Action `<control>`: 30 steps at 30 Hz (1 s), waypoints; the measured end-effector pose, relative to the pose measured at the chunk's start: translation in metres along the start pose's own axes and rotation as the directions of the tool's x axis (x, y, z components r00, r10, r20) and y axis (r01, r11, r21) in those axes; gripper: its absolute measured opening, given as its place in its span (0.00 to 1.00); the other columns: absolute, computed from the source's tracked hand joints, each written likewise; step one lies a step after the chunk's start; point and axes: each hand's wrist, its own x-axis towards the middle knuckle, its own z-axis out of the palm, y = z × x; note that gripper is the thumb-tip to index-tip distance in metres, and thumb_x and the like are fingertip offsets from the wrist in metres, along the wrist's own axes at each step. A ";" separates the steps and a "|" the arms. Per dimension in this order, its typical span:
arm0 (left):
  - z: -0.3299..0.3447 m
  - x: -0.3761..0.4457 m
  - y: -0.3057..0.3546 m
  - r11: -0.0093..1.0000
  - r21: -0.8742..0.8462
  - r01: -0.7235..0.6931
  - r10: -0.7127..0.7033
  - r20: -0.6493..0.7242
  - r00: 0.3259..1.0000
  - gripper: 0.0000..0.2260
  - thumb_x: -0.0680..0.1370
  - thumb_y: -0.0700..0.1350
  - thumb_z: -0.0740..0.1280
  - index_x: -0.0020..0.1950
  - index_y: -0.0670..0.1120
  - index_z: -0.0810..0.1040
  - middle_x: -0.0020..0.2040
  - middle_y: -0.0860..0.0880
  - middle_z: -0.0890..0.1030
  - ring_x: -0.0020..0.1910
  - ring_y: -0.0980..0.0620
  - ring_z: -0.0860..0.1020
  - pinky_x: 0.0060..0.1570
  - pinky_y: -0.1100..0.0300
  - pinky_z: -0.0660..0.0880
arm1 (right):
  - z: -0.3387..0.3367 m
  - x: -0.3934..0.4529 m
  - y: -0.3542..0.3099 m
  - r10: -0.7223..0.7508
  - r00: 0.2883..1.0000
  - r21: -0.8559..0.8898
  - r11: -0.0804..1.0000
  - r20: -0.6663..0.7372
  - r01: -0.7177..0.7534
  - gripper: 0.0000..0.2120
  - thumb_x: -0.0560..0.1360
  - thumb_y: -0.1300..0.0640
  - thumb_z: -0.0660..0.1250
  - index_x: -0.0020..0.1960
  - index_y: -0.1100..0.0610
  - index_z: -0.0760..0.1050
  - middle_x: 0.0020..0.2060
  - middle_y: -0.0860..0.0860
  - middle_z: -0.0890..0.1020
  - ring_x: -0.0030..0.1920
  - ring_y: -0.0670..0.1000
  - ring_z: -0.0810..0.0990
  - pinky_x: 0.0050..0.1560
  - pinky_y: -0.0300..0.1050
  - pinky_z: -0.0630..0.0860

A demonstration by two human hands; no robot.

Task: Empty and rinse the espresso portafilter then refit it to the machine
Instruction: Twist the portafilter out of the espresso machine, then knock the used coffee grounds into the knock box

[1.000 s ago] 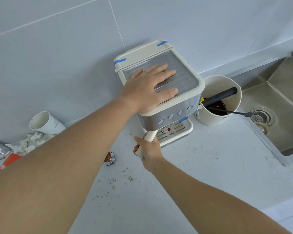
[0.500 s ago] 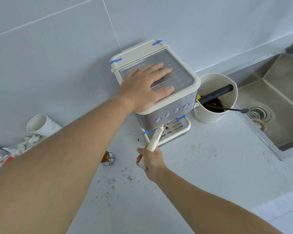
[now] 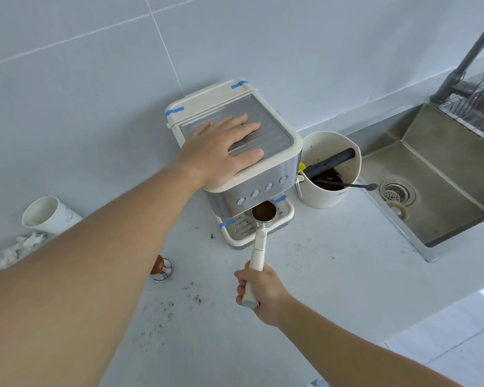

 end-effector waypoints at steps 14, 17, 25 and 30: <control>-0.004 -0.002 0.009 0.992 0.096 0.076 -0.084 0.076 0.994 0.33 0.74 0.70 0.47 0.78 0.61 0.52 0.80 0.58 0.51 0.78 0.59 0.48 0.76 0.51 0.44 | -0.086 -0.059 -0.055 0.029 0.990 -0.225 0.974 0.140 0.003 0.14 0.73 0.72 0.63 0.36 0.57 0.64 0.27 0.53 0.70 0.24 0.52 0.68 0.23 0.40 0.67; -0.002 0.000 0.017 0.981 0.119 0.153 -0.162 0.076 0.984 0.30 0.77 0.68 0.48 0.78 0.62 0.50 0.80 0.59 0.50 0.79 0.57 0.47 0.76 0.47 0.44 | -0.101 -0.069 -0.069 0.035 0.986 -0.260 0.966 0.165 0.009 0.13 0.71 0.71 0.64 0.37 0.57 0.64 0.28 0.53 0.70 0.24 0.52 0.68 0.24 0.40 0.66; 0.004 0.005 0.044 0.931 0.113 0.347 -0.353 0.036 0.935 0.28 0.77 0.67 0.46 0.77 0.64 0.49 0.80 0.61 0.48 0.79 0.55 0.45 0.74 0.39 0.44 | -0.135 -0.093 -0.106 -0.001 0.978 -0.319 0.945 0.210 0.069 0.11 0.63 0.67 0.66 0.36 0.57 0.65 0.27 0.53 0.70 0.25 0.53 0.67 0.29 0.44 0.62; 0.009 0.005 0.052 0.913 0.073 0.402 -0.403 -0.004 0.915 0.28 0.77 0.67 0.47 0.77 0.64 0.51 0.80 0.61 0.49 0.79 0.54 0.46 0.74 0.40 0.43 | -0.149 -0.097 -0.137 -0.043 0.969 -0.324 0.938 0.242 0.122 0.09 0.64 0.67 0.66 0.40 0.59 0.67 0.28 0.54 0.69 0.24 0.53 0.66 0.24 0.42 0.66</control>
